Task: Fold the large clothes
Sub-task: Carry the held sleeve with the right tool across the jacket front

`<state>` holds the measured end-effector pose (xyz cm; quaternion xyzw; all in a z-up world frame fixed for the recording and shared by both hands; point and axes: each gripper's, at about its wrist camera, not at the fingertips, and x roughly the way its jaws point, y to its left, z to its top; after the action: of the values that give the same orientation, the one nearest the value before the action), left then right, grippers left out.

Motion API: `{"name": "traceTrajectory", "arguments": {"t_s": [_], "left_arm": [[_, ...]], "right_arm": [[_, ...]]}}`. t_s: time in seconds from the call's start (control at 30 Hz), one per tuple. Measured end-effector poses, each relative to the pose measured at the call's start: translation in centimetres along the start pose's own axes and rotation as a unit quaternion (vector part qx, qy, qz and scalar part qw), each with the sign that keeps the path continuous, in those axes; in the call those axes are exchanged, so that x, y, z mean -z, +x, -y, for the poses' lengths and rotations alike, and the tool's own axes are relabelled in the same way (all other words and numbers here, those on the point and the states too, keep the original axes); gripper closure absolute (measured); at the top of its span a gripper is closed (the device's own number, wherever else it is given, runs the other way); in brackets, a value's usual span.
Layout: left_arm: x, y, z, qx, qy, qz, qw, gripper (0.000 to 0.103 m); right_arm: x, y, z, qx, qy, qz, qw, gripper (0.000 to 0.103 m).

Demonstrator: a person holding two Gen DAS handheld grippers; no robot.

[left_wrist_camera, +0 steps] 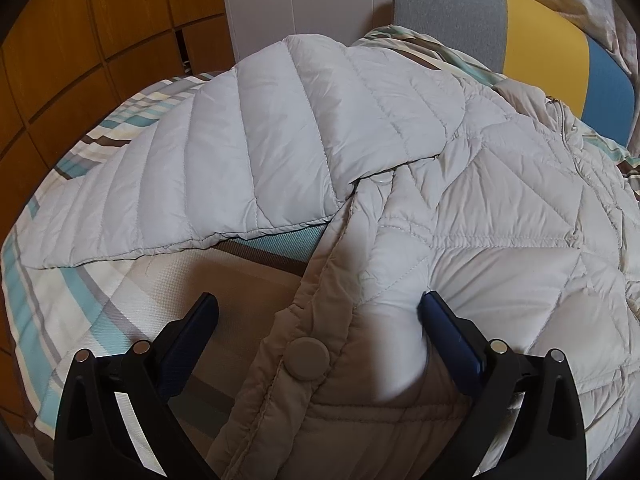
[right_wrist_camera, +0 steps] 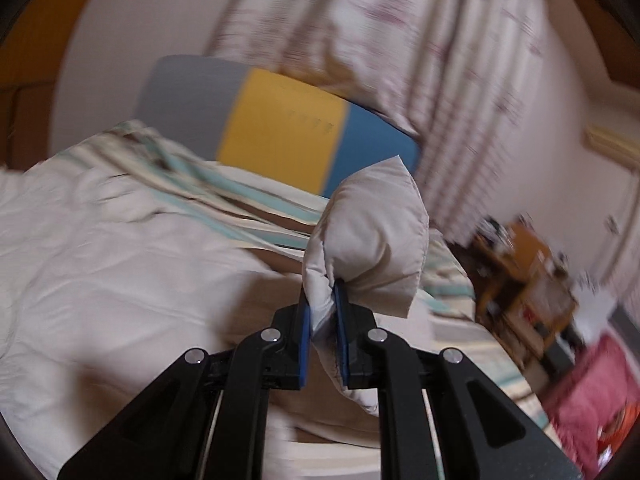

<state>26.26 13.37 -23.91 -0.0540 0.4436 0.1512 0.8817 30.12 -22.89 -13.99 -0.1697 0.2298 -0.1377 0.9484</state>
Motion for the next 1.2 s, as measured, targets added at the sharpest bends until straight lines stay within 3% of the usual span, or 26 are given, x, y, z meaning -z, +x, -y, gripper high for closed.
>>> {"name": "traceTrajectory", "arguments": {"t_s": [0.27, 0.47, 0.63, 0.8, 0.93, 0.97, 1.1, 1.2], "left_arm": [[-0.1, 0.1, -0.3, 0.005, -0.004, 0.000, 1.0000, 0.003], [0.0, 0.2, -0.3, 0.006, -0.006, 0.001, 1.0000, 0.003], [0.0, 0.2, -0.3, 0.007, -0.006, 0.001, 1.0000, 0.003], [0.0, 0.3, -0.3, 0.007, -0.006, 0.001, 1.0000, 0.003], [-0.1, 0.2, -0.4, 0.007, -0.006, 0.000, 1.0000, 0.003], [-0.2, 0.0, -0.3, 0.006, -0.005, -0.001, 1.0000, 0.003], [-0.6, -1.8, 0.4, 0.011, 0.004, 0.004, 0.9999, 0.003], [-1.7, -4.6, 1.9, 0.045, 0.003, 0.039, 0.9982, 0.003]], "right_arm": [[-0.7, -0.2, -11.1, -0.069, -0.118, 0.025, 0.990, 0.092], [-0.9, -0.5, -17.6, -0.122, -0.140, 0.030, 0.982, 0.092], [-0.4, -1.8, -21.7, -0.171, -0.183, 0.059, 0.966, 0.091], [0.9, -1.2, -23.8, -0.215, -0.223, 0.042, 0.950, 0.073], [0.7, -1.8, -22.9, -0.228, -0.208, 0.049, 0.950, 0.034], [0.2, -2.2, -21.7, -0.244, -0.185, 0.053, 0.951, 0.029], [-1.3, -4.0, -16.7, -0.275, -0.125, 0.069, 0.951, 0.026], [-1.5, -4.9, -12.9, -0.273, -0.075, 0.072, 0.956, 0.022]]}}
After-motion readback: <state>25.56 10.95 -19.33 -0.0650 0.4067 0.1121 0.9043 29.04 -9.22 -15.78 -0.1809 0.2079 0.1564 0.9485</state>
